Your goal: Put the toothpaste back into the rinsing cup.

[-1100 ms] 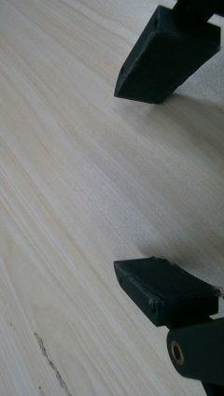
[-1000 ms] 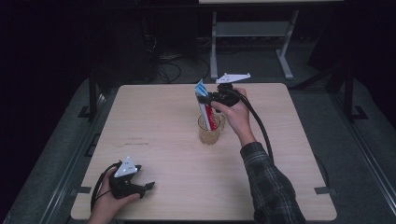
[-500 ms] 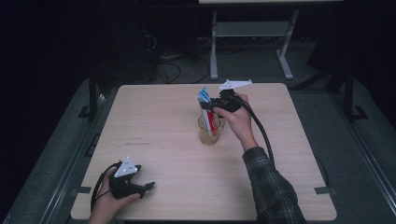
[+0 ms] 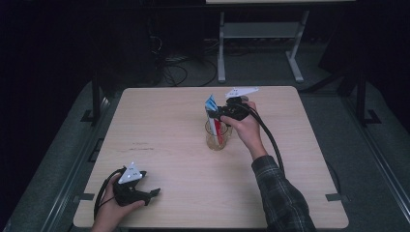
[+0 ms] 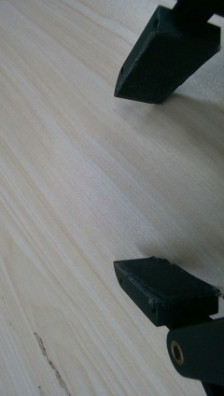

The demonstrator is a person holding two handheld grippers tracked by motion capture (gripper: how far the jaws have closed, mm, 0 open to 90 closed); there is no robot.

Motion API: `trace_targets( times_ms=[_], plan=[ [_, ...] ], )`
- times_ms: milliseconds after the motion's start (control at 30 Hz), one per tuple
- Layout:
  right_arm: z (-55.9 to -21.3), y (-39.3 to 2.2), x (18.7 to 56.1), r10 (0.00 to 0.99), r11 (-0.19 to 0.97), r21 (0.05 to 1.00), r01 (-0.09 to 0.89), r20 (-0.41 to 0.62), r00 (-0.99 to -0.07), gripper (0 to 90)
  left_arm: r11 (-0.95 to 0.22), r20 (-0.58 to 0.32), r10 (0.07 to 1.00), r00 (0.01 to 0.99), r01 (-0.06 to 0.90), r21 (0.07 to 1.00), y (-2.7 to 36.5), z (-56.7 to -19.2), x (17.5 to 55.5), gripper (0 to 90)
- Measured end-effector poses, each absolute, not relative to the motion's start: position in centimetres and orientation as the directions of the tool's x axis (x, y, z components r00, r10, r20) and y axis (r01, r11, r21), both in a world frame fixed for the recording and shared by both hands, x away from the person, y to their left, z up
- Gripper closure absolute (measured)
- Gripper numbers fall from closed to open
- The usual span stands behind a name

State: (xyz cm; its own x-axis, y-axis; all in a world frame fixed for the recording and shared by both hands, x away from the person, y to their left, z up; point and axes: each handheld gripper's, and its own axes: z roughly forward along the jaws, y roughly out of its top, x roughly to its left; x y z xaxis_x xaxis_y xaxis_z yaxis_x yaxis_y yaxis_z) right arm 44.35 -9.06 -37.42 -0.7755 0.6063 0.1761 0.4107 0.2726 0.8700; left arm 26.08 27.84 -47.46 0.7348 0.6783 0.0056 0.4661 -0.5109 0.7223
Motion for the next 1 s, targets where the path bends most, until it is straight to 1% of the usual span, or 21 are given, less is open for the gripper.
trace_targets(
  times_ms=[100,133,167,267,300,400,433,467,567,767,1000],
  plan=[
    [-37.4,-9.1,44.4,0.614,0.275,0.868,0.412,0.171,-0.770,67.1,-0.509,0.005,0.679,0.734,0.466,0.723,27.8,-47.5,26.1,13.7],
    [-37.3,-9.1,44.4,0.619,0.265,0.870,0.415,0.176,-0.765,62.0,-0.509,0.005,0.679,0.734,0.466,0.723,27.8,-47.5,26.1,13.7],
    [-37.3,-9.1,44.4,0.619,0.265,0.870,0.415,0.176,-0.765,62.0,-0.508,0.004,0.679,0.734,0.467,0.724,27.8,-47.5,26.1,13.7],
    [-37.0,-9.4,44.2,0.643,0.269,0.871,0.412,0.156,-0.750,50.4,-0.509,0.004,0.679,0.734,0.467,0.723,27.8,-47.5,26.1,13.7],
    [-37.0,-9.4,44.2,0.643,0.269,0.871,0.412,0.156,-0.750,50.4,-0.509,0.004,0.679,0.734,0.467,0.723,27.8,-47.5,26.1,13.7],
    [-36.9,-9.8,43.9,0.652,0.259,0.876,0.407,0.153,-0.743,45.3,-0.510,0.004,0.678,0.735,0.467,0.723,27.8,-47.5,26.1,13.7],
    [-36.8,-10.0,43.8,0.654,0.254,0.877,0.407,0.154,-0.740,43.5,-0.509,0.004,0.678,0.735,0.467,0.723,27.8,-47.5,26.1,13.7],
    [-36.7,-10.2,43.6,0.661,0.260,0.871,0.417,0.154,-0.734,39.4,-0.509,0.004,0.679,0.735,0.467,0.723,27.8,-47.5,26.1,13.7],
    [-36.5,-10.5,43.4,0.670,0.272,0.864,0.424,0.146,-0.728,38.2,-0.509,0.004,0.679,0.734,0.467,0.723,27.8,-47.5,26.1,13.7],
    [-36.0,-11.6,42.3,0.698,0.305,0.855,0.419,0.098,-0.709,36.3,-0.510,0.005,0.680,0.734,0.467,0.723,27.8,-47.5,26.0,13.7],
    [-36.9,-13.5,41.0,0.712,0.275,0.860,0.430,0.118,-0.692,36.2,-0.506,0.003,0.682,0.731,0.469,0.724,27.8,-47.5,26.0,13.7]
  ],
)
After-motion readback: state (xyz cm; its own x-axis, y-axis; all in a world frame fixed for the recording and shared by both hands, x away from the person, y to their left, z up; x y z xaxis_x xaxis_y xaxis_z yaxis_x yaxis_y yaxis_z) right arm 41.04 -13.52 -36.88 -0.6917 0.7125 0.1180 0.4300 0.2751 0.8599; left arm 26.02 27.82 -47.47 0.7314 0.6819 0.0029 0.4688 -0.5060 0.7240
